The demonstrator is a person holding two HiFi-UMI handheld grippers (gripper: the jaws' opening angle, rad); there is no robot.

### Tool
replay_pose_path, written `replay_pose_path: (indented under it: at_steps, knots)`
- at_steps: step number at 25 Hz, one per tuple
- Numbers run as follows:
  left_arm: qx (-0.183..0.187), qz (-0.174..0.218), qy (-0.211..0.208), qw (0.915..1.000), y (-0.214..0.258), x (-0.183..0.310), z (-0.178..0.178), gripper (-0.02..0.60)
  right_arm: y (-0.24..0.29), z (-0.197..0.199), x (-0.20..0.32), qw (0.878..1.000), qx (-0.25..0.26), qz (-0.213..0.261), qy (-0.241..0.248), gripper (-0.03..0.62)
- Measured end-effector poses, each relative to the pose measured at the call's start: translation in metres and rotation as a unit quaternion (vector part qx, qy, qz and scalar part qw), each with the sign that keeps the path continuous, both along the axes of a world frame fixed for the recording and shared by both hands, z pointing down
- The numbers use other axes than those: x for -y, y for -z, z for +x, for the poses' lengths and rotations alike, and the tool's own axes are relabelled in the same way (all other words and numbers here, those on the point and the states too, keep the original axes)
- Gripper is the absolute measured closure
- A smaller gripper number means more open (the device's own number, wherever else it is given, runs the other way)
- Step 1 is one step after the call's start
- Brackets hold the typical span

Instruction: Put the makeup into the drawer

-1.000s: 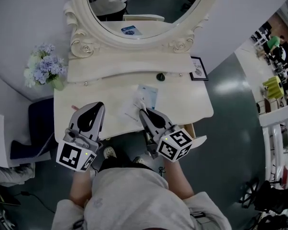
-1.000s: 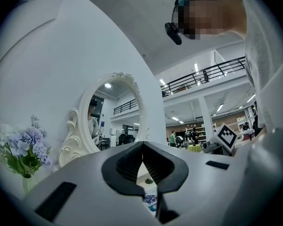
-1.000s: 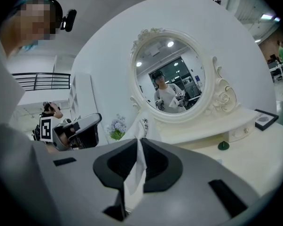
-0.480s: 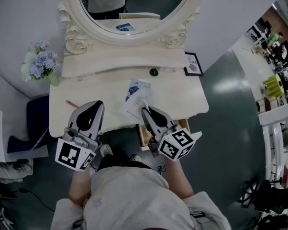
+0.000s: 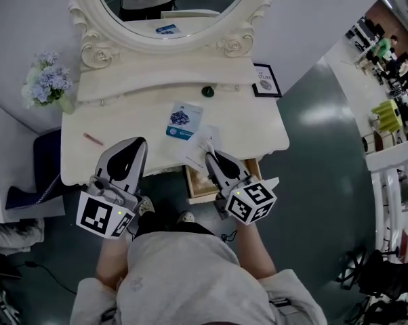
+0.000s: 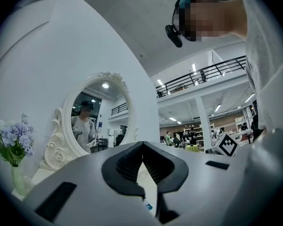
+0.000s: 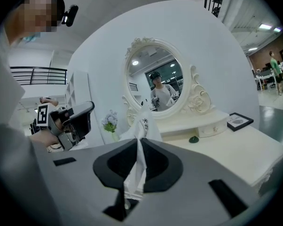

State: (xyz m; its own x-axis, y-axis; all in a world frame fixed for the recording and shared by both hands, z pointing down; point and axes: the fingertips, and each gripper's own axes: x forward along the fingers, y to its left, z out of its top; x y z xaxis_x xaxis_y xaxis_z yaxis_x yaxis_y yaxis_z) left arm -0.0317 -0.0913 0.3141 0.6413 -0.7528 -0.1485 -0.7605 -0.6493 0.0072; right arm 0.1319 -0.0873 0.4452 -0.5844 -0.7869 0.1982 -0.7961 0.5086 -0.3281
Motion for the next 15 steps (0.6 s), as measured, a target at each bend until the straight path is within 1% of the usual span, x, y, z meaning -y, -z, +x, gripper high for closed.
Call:
replay_pose_path:
  at_steps: [7, 11, 15]
  knots:
    - [0.01, -0.002, -0.007, 0.9999, -0.003, -0.006, 0.023, 0.568, -0.026, 0.033, -0.009, 0.999, -0.043, -0.014, 0.0, 0.557]
    - [0.015, -0.004, -0.004, 0.9999, -0.005, -0.008, 0.029, 0.568, -0.047, 0.047, -0.012, 0.997, -0.071, -0.027, 0.006, 0.557]
    - [0.017, -0.006, 0.001, 0.9998, -0.008, -0.009, 0.032, 0.568, -0.072, 0.058, -0.016, 0.993, -0.109, -0.042, 0.017, 0.557]
